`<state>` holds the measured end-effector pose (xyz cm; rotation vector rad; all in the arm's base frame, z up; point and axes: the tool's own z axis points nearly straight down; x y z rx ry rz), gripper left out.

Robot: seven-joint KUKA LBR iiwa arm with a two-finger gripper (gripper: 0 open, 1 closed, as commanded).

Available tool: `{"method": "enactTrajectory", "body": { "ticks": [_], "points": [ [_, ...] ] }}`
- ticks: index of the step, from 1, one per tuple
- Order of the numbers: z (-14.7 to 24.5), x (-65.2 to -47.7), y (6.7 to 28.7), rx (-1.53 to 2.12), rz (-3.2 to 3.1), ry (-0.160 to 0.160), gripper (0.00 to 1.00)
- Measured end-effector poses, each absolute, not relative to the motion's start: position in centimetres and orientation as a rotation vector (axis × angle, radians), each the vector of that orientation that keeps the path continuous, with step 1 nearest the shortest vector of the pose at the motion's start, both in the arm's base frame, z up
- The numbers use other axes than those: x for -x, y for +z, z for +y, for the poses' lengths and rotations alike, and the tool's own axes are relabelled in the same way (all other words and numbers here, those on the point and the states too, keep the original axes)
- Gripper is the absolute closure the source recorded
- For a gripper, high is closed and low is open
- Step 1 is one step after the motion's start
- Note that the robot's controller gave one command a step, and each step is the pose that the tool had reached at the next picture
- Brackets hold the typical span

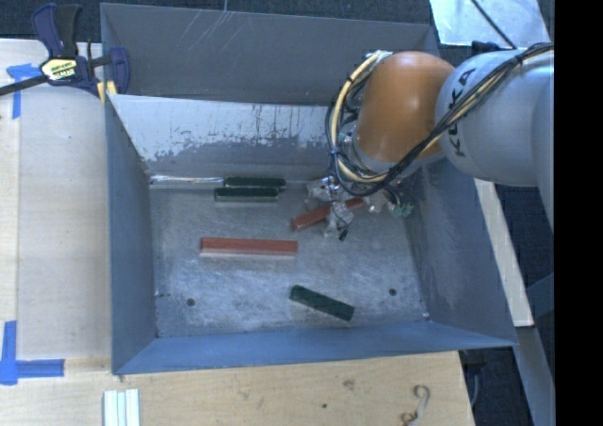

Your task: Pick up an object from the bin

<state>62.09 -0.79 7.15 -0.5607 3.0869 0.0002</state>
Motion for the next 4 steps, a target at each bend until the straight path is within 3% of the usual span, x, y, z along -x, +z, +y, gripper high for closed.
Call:
{"method": "enactTrajectory", "body": {
  "ticks": [1, 2, 3, 4],
  "points": [
    [-0.3, -62.1, 13.7, 0.641, 3.072, 0.0, 1.0],
    [-0.3, -62.1, 13.7, 0.639, 3.072, 0.0, 0.0],
    [-2.9, -62.6, 7.3, 1.083, 2.952, 0.002, 0.0],
    [-2.8, -62.7, 7.6, 1.078, 2.948, 0.001, 1.0]
  ]
}}
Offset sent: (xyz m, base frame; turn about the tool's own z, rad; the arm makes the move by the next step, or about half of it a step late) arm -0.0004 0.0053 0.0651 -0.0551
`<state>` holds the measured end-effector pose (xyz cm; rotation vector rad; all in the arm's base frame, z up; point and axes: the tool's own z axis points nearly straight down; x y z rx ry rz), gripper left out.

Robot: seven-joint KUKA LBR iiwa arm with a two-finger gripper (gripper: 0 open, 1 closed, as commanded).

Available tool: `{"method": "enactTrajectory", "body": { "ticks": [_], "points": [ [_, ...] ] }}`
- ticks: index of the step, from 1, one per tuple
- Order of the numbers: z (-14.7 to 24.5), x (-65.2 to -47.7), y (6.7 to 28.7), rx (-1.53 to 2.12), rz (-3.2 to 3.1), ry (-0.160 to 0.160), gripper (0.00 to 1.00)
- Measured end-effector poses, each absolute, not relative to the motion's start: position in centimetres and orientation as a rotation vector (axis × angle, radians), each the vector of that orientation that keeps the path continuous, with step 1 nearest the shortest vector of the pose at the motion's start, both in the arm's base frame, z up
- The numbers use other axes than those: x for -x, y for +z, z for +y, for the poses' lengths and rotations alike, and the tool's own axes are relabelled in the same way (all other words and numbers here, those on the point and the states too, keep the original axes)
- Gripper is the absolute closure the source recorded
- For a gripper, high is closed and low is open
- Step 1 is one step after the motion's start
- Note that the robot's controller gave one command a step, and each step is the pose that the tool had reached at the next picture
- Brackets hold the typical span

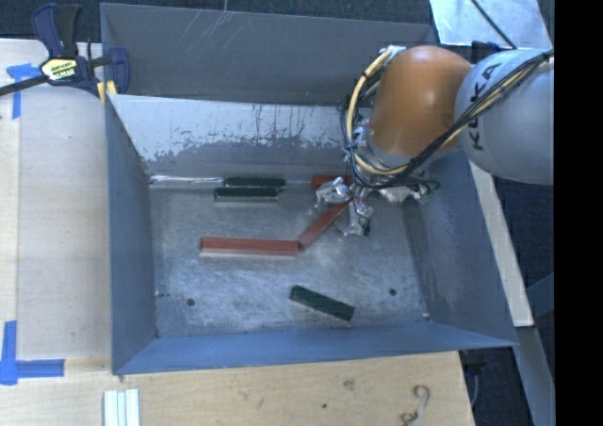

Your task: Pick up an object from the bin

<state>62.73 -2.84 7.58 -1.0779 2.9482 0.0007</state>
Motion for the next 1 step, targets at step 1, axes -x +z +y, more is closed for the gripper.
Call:
{"method": "enactTrajectory", "body": {
  "ticks": [1],
  "points": [
    [-3.75, -61.28, 21.61, 1.098, 2.937, -0.002, 1.0]
  ]
}}
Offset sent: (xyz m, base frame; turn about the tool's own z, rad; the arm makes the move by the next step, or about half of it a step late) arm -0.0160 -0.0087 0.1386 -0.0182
